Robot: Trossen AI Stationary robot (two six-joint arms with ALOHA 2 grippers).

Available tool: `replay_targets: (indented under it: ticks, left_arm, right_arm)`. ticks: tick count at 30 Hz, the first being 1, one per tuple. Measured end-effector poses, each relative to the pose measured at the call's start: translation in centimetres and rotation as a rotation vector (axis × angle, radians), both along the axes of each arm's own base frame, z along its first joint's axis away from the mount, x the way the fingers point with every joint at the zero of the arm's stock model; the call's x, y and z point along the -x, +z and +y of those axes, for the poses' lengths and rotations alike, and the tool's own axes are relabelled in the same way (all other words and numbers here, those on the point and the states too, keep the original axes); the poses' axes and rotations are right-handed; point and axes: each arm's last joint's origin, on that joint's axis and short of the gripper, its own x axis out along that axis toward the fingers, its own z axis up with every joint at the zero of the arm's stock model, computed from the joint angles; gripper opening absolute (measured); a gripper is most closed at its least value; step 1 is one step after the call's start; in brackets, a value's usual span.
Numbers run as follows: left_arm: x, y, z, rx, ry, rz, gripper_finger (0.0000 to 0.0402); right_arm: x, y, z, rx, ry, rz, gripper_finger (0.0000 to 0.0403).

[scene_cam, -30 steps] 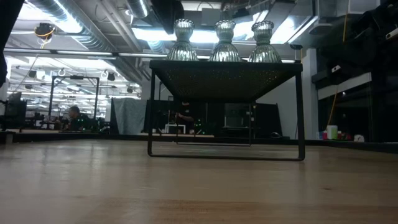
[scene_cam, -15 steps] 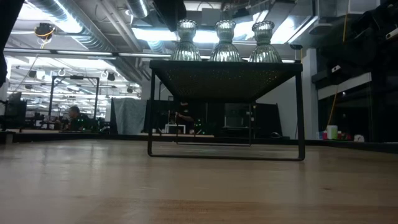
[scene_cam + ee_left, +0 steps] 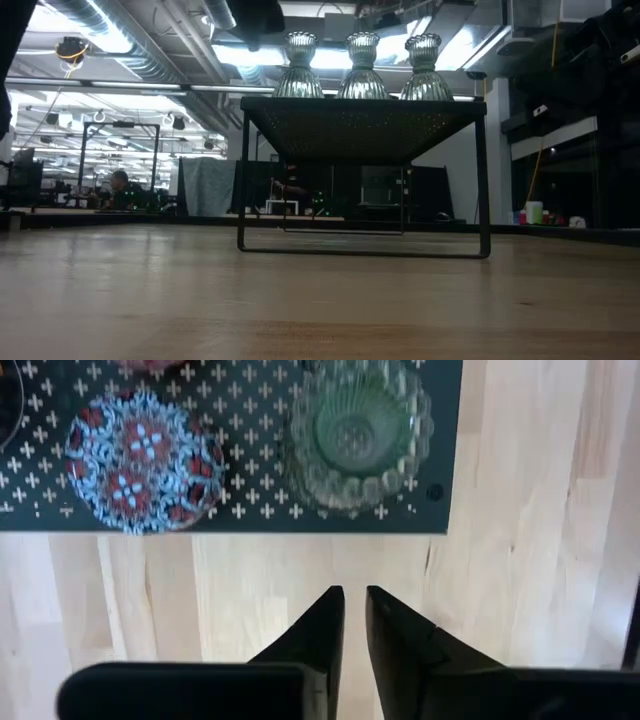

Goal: Pick & Place candle stick holders
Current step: Return to Home Position

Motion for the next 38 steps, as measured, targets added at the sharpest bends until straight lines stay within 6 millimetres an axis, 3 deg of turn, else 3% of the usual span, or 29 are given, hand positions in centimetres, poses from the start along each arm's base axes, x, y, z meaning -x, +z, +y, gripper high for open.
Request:
replay_targets:
  ticks: [7,14,29,38]
  left_arm:
    - [1.3,0.5,0.1,-0.002,-0.005,-0.022,0.0028]
    - [3.6,-0.8,0.5,0.003,0.035,-0.073,0.0003]
    - [9.5,-6.7,0.4,0.013,0.042,-0.294,0.0002]
    - [13.0,-11.4,0.4,0.028,0.061,-0.525,0.0002]
  right_arm:
    - [0.0,0.0,0.0,0.0,0.0,0.0,0.0005]
    - [0.0,0.0,0.0,0.0,0.0,0.0,0.0005]
    - [0.0,0.0,0.0,0.0,0.001,-0.001,0.0005]
    - [0.0,0.0,0.0,0.0,0.0,0.0,0.0005]
